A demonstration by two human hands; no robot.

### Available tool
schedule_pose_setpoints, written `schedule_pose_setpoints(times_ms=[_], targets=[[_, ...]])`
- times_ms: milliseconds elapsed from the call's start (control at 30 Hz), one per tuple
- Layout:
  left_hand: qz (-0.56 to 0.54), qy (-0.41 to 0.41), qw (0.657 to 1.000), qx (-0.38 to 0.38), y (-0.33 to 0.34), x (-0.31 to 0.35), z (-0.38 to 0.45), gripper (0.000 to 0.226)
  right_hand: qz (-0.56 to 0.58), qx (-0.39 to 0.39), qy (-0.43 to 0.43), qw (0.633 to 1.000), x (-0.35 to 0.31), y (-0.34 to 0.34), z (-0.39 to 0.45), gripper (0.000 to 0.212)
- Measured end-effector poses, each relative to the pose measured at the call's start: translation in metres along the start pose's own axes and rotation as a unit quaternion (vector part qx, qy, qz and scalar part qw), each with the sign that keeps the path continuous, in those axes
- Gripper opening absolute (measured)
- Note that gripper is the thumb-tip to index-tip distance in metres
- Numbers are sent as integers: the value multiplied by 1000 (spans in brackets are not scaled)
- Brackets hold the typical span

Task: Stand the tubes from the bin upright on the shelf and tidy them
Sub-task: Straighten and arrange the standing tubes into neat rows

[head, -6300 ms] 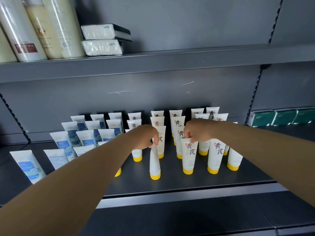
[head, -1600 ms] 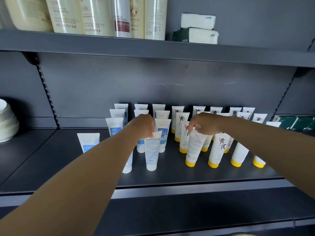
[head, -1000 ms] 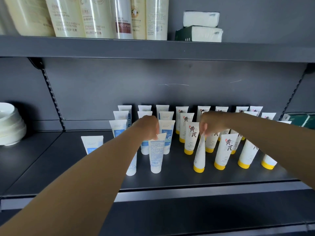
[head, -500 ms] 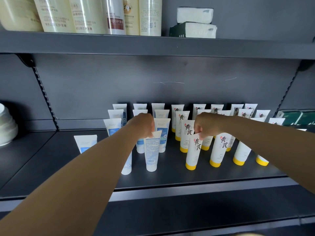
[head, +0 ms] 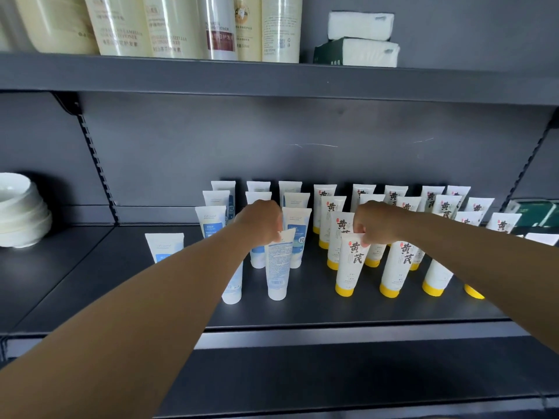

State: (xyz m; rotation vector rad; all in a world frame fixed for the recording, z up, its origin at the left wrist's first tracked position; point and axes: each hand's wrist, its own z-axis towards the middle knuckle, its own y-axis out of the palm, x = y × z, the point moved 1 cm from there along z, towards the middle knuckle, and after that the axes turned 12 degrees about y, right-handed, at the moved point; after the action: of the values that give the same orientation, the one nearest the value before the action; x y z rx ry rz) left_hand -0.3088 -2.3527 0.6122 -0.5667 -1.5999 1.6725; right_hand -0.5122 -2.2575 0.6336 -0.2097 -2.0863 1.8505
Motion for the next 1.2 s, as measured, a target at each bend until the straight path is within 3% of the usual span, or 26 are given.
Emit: schedule_pose_setpoints(times_ms=[67, 200, 267, 333, 433, 567, 633, 733, 933, 1133, 1200], targets=[[-2, -1, 1000, -10, -3, 3, 0, 29, 0, -4, 4, 1000, 0, 0, -1, 25], [-3, 3, 1000, -11, -5, 11, 2, 29, -19, -6, -3, 1000, -1, 0, 0, 7], [-1, 2, 1000, -8, -5, 15, 3, 28, -19, -8, -3, 1000, -2, 0, 0, 18], [-11, -11, 1000, -13, -5, 18, 3, 23, -14, -6, -4, 1000, -1, 1, 1, 9], [-45, -17, 998, -28, -4, 20, 6, 8, -18, -7, -3, 1000, 0, 3, 2, 12], [-115, -2, 993, -31, -5, 27, 5, 40, -15, 0, -10, 1000, 0, 2, 1, 11], [-108, 12, 993, -37, -6, 28, 4, 40, -14, 1, -5, 1000, 0, 3, 1, 23], [-101, 19, 994, -39, -8, 27, 2, 42, -11, 2, -7, 1000, 1, 3, 2, 26], [-50, 42, 995, -76, -14, 35, -2, 28, -22, 3, -13, 1000, 2, 4, 4, 8], [7, 48, 994, -102, -18, 32, -2, 52, -25, -2, -20, 999, 1, 2, 3, 28], [43, 72, 993, -80, -16, 30, -3, 46, -26, -3, -17, 1000, 1, 3, 4, 15]])
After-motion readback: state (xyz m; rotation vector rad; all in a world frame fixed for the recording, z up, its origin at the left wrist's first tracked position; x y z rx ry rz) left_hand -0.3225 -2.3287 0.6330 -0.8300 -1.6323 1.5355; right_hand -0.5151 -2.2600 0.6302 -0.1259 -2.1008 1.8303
